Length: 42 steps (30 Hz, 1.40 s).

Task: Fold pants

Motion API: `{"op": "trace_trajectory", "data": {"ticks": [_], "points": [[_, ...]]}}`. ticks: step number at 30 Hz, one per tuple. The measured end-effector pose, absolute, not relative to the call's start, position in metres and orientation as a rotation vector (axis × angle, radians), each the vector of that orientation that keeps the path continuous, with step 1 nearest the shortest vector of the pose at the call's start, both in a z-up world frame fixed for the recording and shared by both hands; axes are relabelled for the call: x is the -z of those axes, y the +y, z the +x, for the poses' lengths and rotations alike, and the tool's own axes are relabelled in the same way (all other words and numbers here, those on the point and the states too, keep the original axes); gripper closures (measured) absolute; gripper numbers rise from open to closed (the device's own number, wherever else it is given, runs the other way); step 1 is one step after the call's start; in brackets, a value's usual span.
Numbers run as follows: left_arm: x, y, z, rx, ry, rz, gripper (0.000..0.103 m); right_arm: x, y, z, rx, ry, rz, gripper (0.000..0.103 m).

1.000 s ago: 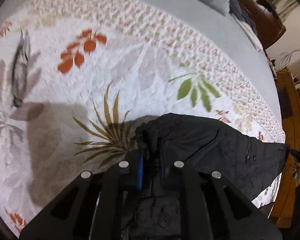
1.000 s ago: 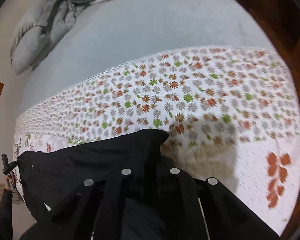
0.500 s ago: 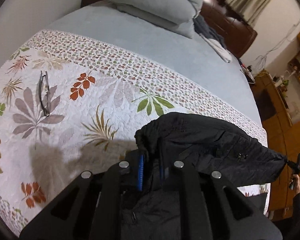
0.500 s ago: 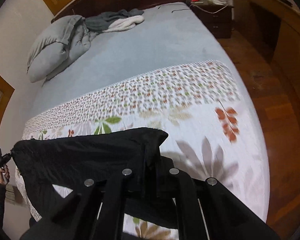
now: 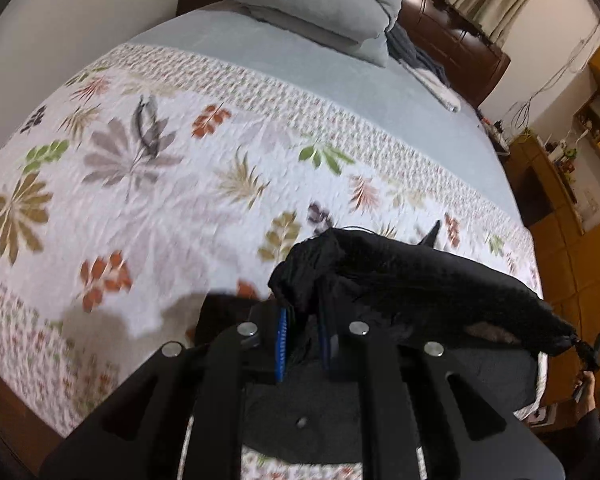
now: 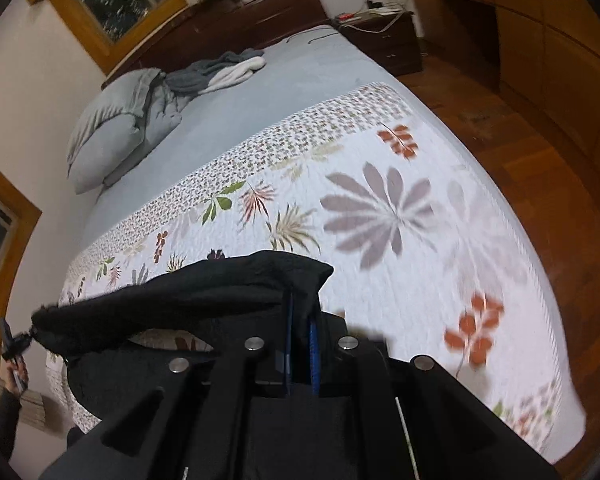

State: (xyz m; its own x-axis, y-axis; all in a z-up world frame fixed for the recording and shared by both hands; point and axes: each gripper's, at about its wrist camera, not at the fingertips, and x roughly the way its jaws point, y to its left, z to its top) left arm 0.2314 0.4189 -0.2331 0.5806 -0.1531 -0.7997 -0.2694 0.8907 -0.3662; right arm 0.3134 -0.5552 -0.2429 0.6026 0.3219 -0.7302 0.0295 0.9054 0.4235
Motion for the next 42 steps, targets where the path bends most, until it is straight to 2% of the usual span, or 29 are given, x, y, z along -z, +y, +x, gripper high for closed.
{"op": "trace_trajectory", "data": {"ticks": [7,16,20,22,23,24,25,26,27,29,31,33,35,42], "points": [[0.268,0.418,0.187,-0.087,1.006,-0.501,0.088,0.269,-0.548,0.248,-0.104,0.901,0.445,0.097],[0.306,0.413,0.163,-0.099,1.068,-0.509,0.084,0.296,-0.528,0.207,-0.054,0.926,0.433,0.096],[0.313,0.413,0.158,-0.112,1.081,-0.514,0.081,0.298,-0.526,0.198,-0.027,0.927,0.420,0.092],[0.316,0.414,0.156,-0.141,1.098,-0.508,0.074,0.297,-0.525,0.193,-0.002,0.932,0.404,0.081],[0.318,0.416,0.155,-0.163,1.105,-0.502,0.067,0.298,-0.526,0.191,0.005,0.933,0.406,0.070],[0.319,0.417,0.152,-0.184,1.111,-0.495,0.055,0.298,-0.527,0.188,0.011,0.933,0.410,0.064],[0.321,0.420,0.149,-0.211,1.119,-0.489,0.047,0.298,-0.528,0.183,0.017,0.934,0.418,0.057],[0.322,0.423,0.145,-0.231,1.121,-0.488,0.037,0.299,-0.530,0.179,0.022,0.935,0.431,0.054],[0.323,0.426,0.141,-0.241,1.121,-0.492,0.031,0.300,-0.534,0.175,0.029,0.939,0.452,0.052],[0.326,0.435,0.129,-0.267,1.130,-0.510,0.027,0.305,-0.545,0.161,0.038,0.936,0.544,0.044],[0.327,0.444,0.117,-0.288,1.125,-0.546,0.026,0.310,-0.554,0.147,0.020,0.924,0.653,0.044],[0.324,0.452,0.102,-0.311,1.092,-0.619,0.021,0.319,-0.561,0.135,-0.018,0.903,0.793,0.041],[0.321,0.455,0.086,-0.307,1.036,-0.715,0.016,0.331,-0.563,0.128,-0.052,0.884,0.933,0.040],[0.318,0.422,0.081,-0.202,0.959,-0.862,0.012,0.365,-0.554,0.131,-0.064,0.837,1.158,0.040]]}}
